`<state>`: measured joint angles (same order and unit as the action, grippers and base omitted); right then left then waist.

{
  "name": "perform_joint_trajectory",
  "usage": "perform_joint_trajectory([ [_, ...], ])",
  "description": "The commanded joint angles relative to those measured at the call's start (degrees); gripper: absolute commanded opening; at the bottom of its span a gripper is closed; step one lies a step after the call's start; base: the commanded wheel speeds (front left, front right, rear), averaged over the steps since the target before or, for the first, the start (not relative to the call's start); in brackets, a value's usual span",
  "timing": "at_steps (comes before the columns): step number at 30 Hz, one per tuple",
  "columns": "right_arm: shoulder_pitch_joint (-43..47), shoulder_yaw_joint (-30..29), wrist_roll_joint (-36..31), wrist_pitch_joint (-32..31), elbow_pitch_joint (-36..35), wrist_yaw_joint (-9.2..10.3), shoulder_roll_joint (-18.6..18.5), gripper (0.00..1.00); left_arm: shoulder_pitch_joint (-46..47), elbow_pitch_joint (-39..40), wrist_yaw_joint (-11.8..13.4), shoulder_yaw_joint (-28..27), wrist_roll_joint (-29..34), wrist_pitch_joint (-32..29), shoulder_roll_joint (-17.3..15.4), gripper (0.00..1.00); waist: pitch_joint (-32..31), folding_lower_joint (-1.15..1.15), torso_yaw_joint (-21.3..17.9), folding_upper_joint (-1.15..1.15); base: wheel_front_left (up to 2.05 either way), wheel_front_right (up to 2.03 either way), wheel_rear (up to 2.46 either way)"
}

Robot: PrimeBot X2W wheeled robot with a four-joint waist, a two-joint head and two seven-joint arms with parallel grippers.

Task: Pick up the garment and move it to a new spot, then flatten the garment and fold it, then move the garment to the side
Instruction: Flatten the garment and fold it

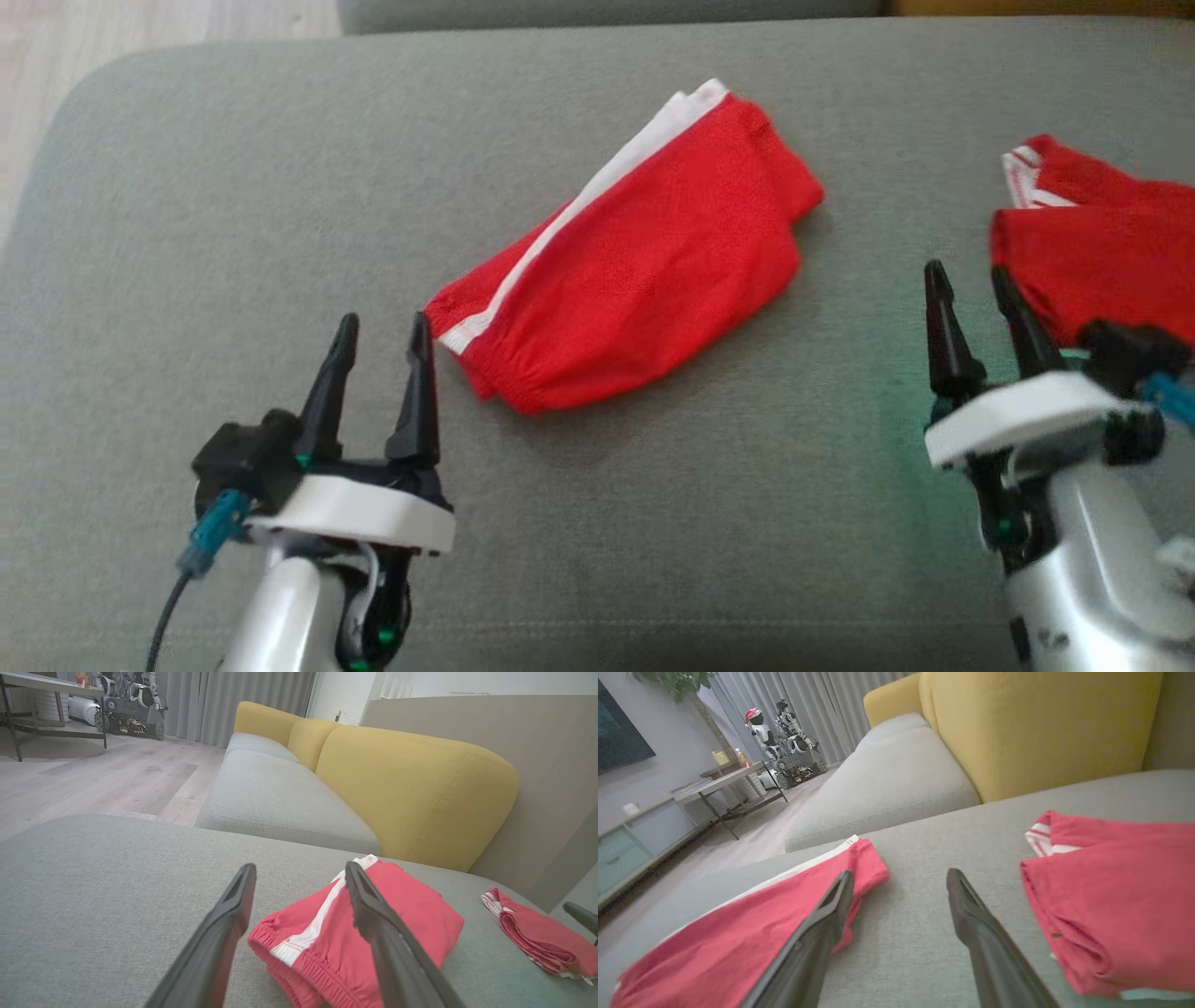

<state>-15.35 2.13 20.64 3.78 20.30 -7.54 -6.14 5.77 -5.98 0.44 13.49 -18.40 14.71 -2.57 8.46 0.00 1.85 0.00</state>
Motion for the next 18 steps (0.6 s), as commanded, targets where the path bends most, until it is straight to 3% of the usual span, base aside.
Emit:
perform_joint_trajectory([
  [1,-4.03,1.01,2.99,-1.76,-1.19,0.05,0.40,1.00,2.76,1.73,-0.06,-1.02,-0.26,0.29,-0.32,1.00,1.79,0.00,2.20,0.00,0.00,0.00,0.00],
  [6,-9.33,-1.27,12.12,-9.23,2.87,0.05,1.00,1.00,3.94,1.48,0.20,0.43,-0.91,0.29,-0.32,1.00,4.34,0.00,6.13,0.00,0.00,0.00,0.00],
  [13,-16.57,-5.79,15.61,-16.13,10.69,0.05,0.58,1.00,5.29,1.64,0.57,1.96,-1.85,0.29,-0.32,1.00,7.14,0.00,10.31,0.00,0.00,0.00,0.00],
  [18,-21.97,-9.73,13.69,-19.34,18.13,0.05,-0.52,1.00,6.32,2.02,1.03,3.39,-2.79,0.29,-0.31,1.00,8.80,0.00,13.23,0.00,0.00,0.00,0.00],
])
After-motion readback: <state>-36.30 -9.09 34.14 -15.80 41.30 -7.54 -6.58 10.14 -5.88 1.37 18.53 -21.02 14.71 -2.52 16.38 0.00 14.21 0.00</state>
